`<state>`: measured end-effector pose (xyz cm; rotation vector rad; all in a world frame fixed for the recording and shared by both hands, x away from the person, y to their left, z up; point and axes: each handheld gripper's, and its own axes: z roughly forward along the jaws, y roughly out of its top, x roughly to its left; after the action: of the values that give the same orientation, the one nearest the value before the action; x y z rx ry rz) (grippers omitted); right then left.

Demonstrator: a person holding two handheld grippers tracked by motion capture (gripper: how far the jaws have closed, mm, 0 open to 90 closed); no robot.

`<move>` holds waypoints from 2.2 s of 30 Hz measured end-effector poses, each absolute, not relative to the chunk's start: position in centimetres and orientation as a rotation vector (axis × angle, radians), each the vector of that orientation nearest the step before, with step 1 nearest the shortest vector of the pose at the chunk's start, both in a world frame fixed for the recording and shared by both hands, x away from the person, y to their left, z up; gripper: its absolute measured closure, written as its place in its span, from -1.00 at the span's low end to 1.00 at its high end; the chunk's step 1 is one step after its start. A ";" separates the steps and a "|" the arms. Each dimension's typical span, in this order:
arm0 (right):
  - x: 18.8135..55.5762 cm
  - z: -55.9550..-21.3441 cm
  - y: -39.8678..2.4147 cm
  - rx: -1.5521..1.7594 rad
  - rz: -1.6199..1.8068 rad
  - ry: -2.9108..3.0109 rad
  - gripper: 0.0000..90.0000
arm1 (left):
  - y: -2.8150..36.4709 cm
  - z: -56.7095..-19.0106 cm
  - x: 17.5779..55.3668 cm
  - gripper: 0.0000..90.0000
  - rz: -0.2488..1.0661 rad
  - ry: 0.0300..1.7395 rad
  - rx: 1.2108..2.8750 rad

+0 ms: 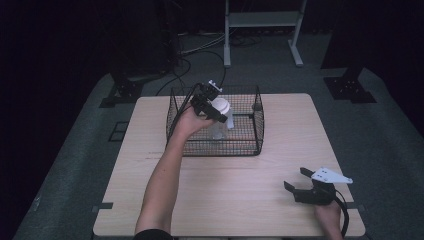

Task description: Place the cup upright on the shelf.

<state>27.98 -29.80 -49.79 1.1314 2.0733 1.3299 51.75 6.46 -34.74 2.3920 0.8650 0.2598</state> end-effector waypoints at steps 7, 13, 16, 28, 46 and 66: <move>28.0 -49.8 -29.8 1.132 1.327 2.074 -0.71 | 6.7 -34.5 51.5 -0.95 0.262 0.849 2.384; 28.0 -49.8 -29.8 1.128 1.325 2.076 -0.71 | 7.4 -34.1 51.3 -0.96 0.246 0.837 2.352; 28.0 -49.8 -29.8 1.128 1.324 2.077 -0.71 | 7.7 -34.0 51.1 -0.96 0.244 0.835 2.346; 28.0 -49.8 -29.8 1.119 1.321 2.077 -0.71 | 8.4 -33.6 50.0 -0.99 0.286 0.822 2.375; 28.0 -49.8 -29.8 1.123 1.318 2.076 -0.71 | 10.6 -34.4 48.6 -0.99 0.299 0.832 2.369; 27.9 -49.8 -29.8 1.130 1.311 2.058 -0.71 | 13.1 -35.1 46.0 -0.99 0.308 0.821 2.354</move>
<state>27.90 -29.79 -49.81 1.1304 2.0577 1.3115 46.03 13.15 -35.12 2.3539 0.8213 0.3082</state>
